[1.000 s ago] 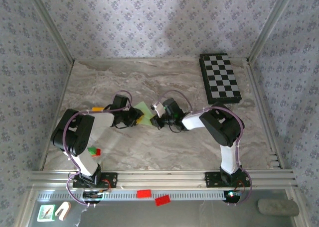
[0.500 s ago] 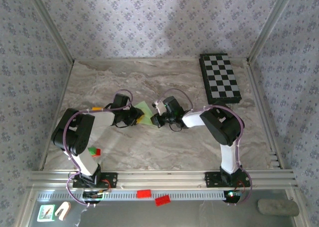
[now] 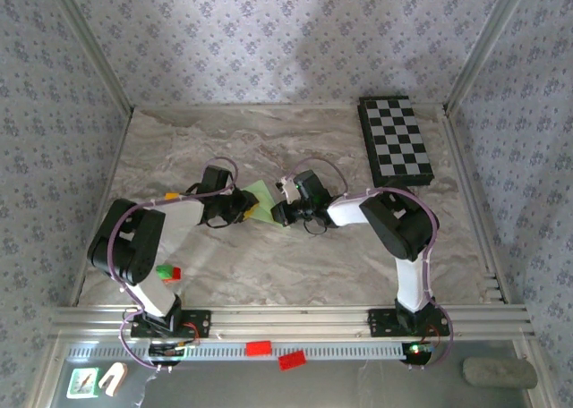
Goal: Fold a paper plane with a square sheet of paper (pick it up from the middle)
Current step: Fourth fold the wing at the center of the table.
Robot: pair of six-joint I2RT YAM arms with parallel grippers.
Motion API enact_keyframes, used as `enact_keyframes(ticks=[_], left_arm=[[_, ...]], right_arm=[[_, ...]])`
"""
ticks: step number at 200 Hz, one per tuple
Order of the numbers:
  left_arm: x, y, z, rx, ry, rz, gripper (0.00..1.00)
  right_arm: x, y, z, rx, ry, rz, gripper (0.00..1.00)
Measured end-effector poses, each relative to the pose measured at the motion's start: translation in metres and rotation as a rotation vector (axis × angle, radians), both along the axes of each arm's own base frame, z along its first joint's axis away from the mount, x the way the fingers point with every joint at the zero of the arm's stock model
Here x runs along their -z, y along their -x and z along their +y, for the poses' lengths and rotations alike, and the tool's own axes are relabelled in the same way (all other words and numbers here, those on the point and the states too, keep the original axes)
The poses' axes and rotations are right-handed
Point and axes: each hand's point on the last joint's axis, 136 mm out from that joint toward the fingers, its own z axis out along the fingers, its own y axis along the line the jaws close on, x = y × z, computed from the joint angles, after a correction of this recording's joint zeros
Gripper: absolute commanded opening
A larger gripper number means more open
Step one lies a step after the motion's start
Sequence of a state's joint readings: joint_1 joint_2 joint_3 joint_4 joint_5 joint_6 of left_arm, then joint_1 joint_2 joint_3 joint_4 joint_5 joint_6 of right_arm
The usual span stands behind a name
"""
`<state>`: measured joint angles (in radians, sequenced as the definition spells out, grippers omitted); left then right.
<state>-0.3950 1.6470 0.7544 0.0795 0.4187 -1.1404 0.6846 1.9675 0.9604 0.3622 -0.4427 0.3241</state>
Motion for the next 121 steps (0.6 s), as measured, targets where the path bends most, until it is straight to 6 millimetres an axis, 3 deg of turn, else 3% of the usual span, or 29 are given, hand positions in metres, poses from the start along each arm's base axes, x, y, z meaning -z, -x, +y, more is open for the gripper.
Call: enact_keyframes(ticks=[69, 121], left_arm=[[0.004, 0.001, 0.000, 0.002, -0.003, 0.012, 0.34], [0.012, 0.002, -0.001, 0.020, -0.013, 0.028, 0.41]], right_arm=[[-0.002, 0.001, 0.002, 0.002, -0.007, 0.030, 0.17], [-0.003, 0.002, 0.003, 0.002, -0.005, 0.045, 0.21]])
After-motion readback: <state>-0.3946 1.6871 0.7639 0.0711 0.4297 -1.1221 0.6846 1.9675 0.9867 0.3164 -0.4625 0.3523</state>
